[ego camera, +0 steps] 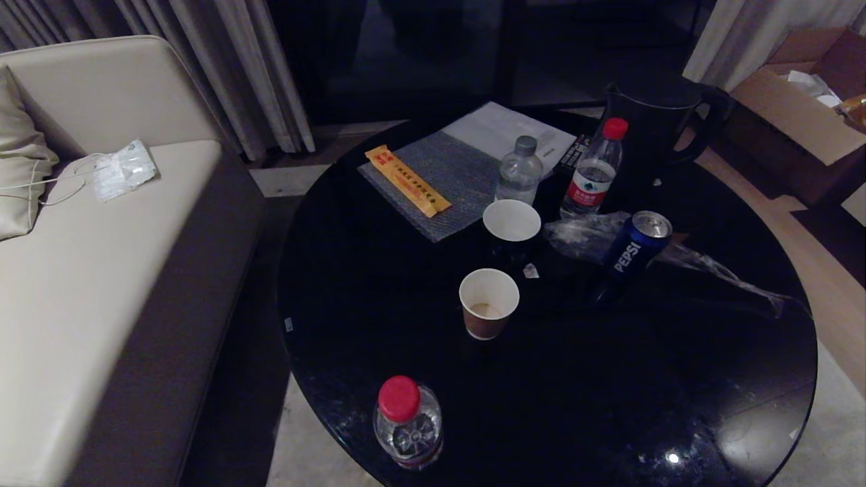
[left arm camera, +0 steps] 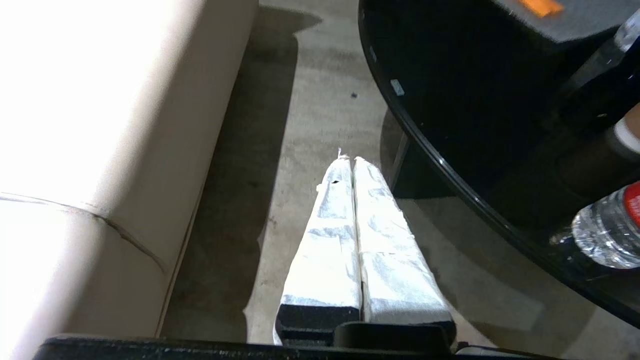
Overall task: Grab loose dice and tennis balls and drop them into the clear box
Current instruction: Put the ball in the box
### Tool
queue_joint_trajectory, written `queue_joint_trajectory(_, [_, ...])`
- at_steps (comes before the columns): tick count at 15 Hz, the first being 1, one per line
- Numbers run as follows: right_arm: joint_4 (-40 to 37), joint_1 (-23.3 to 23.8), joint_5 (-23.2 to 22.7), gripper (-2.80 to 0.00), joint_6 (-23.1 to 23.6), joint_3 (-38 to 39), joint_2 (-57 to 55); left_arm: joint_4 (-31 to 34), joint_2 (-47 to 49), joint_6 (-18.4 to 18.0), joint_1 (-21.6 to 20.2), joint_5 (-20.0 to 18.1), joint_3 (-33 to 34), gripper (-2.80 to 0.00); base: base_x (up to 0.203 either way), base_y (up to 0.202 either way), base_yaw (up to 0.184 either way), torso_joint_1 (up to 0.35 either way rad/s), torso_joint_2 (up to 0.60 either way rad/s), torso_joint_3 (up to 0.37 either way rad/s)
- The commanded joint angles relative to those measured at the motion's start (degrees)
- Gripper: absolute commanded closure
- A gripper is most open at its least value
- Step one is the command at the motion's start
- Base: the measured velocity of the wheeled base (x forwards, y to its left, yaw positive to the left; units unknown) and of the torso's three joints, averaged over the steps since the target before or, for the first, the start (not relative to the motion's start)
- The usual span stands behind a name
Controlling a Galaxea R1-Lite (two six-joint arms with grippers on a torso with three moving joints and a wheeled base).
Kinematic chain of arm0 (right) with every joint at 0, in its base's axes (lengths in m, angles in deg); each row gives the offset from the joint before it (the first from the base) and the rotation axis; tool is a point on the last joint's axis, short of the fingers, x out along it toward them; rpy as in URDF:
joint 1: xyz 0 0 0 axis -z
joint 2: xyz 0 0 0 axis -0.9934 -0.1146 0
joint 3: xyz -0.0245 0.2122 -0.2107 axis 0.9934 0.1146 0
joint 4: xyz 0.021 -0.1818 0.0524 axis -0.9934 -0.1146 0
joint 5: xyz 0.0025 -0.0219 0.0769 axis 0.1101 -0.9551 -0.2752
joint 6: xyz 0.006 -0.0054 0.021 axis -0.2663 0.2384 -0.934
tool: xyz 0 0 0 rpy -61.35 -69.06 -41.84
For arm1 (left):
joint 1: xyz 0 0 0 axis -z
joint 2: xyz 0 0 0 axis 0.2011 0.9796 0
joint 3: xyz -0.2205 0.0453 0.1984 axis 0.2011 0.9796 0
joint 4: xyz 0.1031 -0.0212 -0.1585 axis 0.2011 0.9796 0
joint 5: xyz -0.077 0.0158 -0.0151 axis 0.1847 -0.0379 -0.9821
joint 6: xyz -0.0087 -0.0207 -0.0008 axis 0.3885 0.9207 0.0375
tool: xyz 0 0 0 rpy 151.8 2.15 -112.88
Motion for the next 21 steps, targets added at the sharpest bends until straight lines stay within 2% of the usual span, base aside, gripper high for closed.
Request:
queue_joint_trajectory(1, [-0.04,-0.02,-0.01,0.00,-0.02,0.01,-0.10,-0.02,0.06,0.09,0.00,0.04,0.09,0.00,0.000,0.000,0.000,0.000,0.00,0.203])
queue_joint_trajectory(21, [-0.04,-0.02,-0.01,0.00,-0.02,0.01,-0.10,-0.02,0.06,0.17,0.00,0.04,0.09,0.00,0.000,0.000,0.000,0.002,0.00,0.205])
